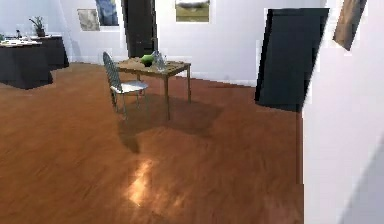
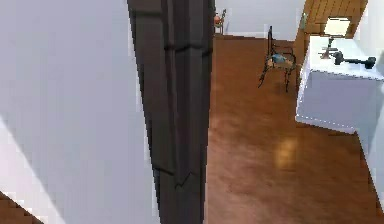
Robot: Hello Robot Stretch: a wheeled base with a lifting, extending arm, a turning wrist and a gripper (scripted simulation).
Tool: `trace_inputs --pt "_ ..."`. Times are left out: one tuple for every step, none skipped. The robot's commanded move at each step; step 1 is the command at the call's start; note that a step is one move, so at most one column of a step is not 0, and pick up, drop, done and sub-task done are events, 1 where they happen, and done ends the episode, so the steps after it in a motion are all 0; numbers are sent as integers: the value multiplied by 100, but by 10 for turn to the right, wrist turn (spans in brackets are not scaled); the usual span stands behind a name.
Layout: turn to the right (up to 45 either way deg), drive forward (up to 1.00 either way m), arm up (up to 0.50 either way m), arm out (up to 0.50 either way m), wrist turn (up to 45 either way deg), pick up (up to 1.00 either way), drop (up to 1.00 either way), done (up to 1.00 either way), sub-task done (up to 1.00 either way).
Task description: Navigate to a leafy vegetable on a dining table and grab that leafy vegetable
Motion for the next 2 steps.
trace_inputs --pt "0 100 0 0 0 0 0 0 0" --pt "30 0 0 0 0 0 0 0 0"
